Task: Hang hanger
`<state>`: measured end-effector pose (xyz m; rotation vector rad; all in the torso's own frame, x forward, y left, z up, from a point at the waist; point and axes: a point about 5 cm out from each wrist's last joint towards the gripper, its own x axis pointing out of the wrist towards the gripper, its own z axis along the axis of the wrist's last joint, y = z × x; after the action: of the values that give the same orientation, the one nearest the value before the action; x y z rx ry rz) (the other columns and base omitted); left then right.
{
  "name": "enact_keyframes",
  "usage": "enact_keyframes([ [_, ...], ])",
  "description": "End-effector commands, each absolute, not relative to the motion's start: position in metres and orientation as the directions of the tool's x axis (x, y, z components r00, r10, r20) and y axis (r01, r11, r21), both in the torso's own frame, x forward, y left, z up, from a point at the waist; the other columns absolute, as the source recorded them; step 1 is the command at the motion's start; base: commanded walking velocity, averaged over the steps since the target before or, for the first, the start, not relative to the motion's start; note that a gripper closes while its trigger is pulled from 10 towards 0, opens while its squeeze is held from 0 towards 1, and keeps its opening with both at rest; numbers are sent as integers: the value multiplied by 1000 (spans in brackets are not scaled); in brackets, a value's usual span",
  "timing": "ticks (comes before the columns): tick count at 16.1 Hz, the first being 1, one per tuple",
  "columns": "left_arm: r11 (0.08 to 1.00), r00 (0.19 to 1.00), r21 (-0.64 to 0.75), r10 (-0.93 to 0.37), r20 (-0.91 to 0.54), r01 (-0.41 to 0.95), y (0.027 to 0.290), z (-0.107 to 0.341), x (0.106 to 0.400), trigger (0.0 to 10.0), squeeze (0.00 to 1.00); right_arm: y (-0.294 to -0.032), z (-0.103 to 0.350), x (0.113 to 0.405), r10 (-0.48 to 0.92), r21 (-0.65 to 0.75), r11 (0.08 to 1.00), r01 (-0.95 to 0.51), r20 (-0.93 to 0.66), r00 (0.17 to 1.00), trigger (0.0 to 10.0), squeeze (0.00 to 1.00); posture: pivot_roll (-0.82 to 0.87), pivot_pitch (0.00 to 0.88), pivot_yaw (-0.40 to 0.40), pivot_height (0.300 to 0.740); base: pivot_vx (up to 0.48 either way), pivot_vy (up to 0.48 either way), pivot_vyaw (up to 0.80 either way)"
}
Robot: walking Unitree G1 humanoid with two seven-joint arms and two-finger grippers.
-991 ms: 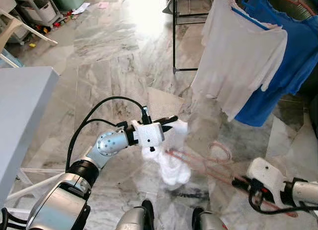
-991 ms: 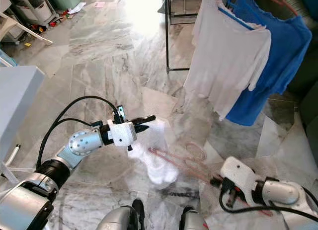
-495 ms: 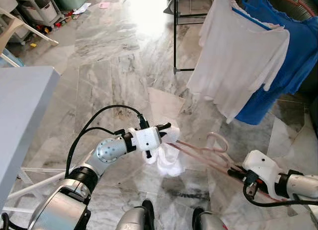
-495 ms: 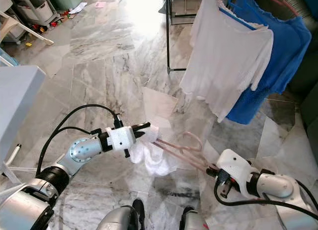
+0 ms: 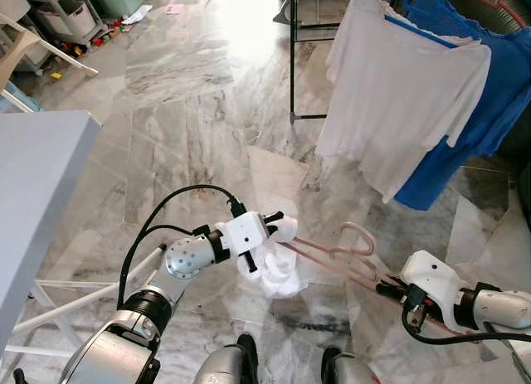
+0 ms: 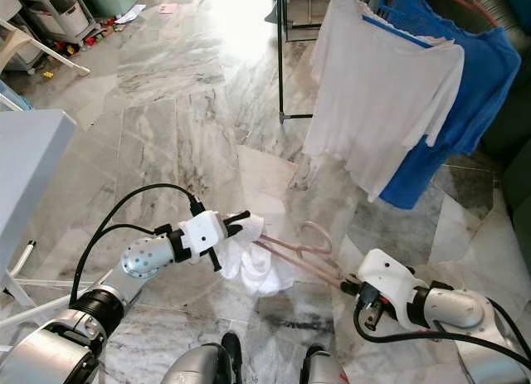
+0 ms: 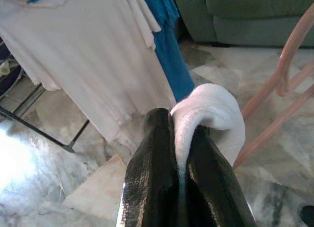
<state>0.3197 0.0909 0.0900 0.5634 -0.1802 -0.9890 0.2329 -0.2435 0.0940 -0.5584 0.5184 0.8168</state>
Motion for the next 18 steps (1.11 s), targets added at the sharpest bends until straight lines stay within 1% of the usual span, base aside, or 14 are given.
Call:
enact_keyframes([
  [1,443,585,512,-796,-152,736,98,84,322,10000,0,-243,85,228,520,-247,543,-803,-652,552,10000,0,-86,226,151,740,0,0,0],
  [3,505,620,430,-763,-184,749,101,77,324,10000,0,-242,76,226,497,-255,520,-816,-686,531,10000,0,-87,227,152,740,0,0,0],
  [5,584,652,298,-718,-244,755,104,64,324,10000,0,-240,71,225,493,-248,511,-823,-700,517,10000,0,-84,228,154,740,0,0,0],
  [6,614,664,254,-697,-269,747,106,57,322,10000,0,-237,70,226,496,-248,514,-821,-695,520,10000,0,-84,228,155,740,0,0,0],
  [7,625,666,233,-686,-293,745,107,48,317,10000,0,-234,69,227,502,-248,516,-820,-688,524,10000,0,-85,230,156,740,0,0,0],
  [10,649,663,157,-687,-297,744,105,44,314,10000,0,-230,68,228,508,-252,511,-822,-682,525,10000,0,-87,236,155,740,0,0,0],
  [11,646,657,149,-692,-298,748,105,44,314,10000,0,-230,68,228,508,-254,510,-822,-682,526,10000,0,-87,236,155,740,0,0,0],
  [12,596,610,140,-749,-258,791,97,50,313,10000,0,-229,68,229,508,-263,509,-819,-677,533,10000,0,-87,238,153,740,0,0,0],
  [13,574,592,146,-770,-239,806,94,54,313,10000,0,-229,68,230,507,-268,512,-816,-672,539,10000,0,-87,239,152,740,0,0,0],
  [14,529,553,163,-808,-204,833,88,62,314,10000,0,-228,68,231,514,-263,513,-817,-668,538,10000,0,-86,240,150,740,0,0,0],
  [15,514,540,170,-819,-195,841,87,65,314,10000,0,-228,68,232,515,-262,514,-817,-667,538,10000,0,-85,240,149,740,0,0,0],
  [18,401,453,256,-871,-190,880,83,78,315,10000,0,-229,67,232,517,-253,509,-823,-674,527,10000,0,-80,240,149,740,0,0,0],
])
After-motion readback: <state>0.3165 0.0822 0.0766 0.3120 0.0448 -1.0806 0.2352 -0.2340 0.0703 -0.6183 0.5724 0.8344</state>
